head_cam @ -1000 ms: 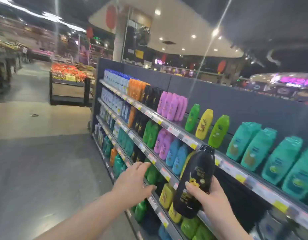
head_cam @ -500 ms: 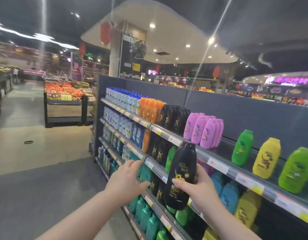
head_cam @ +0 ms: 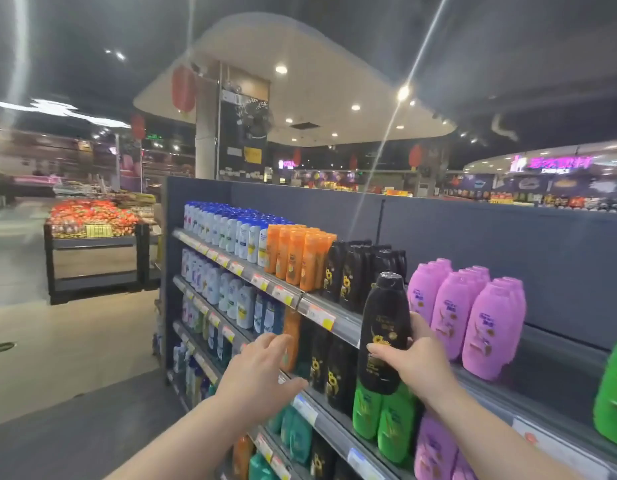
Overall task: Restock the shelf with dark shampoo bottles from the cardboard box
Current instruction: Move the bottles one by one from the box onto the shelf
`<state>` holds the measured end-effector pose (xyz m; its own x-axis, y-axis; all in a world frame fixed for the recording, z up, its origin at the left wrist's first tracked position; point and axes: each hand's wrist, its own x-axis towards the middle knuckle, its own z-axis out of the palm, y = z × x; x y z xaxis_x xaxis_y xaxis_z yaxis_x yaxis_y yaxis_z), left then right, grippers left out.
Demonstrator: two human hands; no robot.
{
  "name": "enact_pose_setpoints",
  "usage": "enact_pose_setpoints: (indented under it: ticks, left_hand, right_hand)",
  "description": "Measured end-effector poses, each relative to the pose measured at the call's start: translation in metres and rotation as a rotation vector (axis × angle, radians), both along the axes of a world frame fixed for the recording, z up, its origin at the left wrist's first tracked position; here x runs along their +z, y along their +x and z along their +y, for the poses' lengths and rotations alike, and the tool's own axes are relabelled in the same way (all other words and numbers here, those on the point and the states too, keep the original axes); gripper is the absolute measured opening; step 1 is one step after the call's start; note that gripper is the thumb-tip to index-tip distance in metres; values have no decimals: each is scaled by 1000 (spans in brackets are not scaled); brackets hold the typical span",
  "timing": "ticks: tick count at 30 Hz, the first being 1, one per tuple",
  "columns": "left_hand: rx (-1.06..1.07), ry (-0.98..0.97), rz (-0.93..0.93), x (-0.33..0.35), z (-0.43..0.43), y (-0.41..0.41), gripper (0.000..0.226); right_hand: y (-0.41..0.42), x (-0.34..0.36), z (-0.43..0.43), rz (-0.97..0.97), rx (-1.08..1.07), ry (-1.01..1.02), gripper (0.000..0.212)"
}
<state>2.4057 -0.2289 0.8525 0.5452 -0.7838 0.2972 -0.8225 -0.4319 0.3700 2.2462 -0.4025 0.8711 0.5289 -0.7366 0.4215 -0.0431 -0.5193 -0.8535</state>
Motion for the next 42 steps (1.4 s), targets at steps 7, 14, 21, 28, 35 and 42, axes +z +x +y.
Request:
enact_pose_setpoints:
  ticks: [7,14,21,28,35,42]
  left_hand:
    - [-81,-34,25,9,-108,86,71]
    - [-236,-60,35,4,-198,156,73]
    - [-456,-21,69,-12,-277,197,64]
    - [-594,-2,84,-26,-311,207,56]
    - [-623,-59,48,-23,-325,211,37]
    - [-669,-33,29,-24,-332,214,29]
  right_hand:
    - [86,25,-99,36,-165,-24,48]
    - [137,12,-149,85,-375,-43,47]
    - [165,-20,-163,146,-578,43,55]
    - [172,-25,-156,375,-757,5,58]
    - [177,-38,-147,532,-853,38,53]
    - [183,-34,-155,565,-911,60,50]
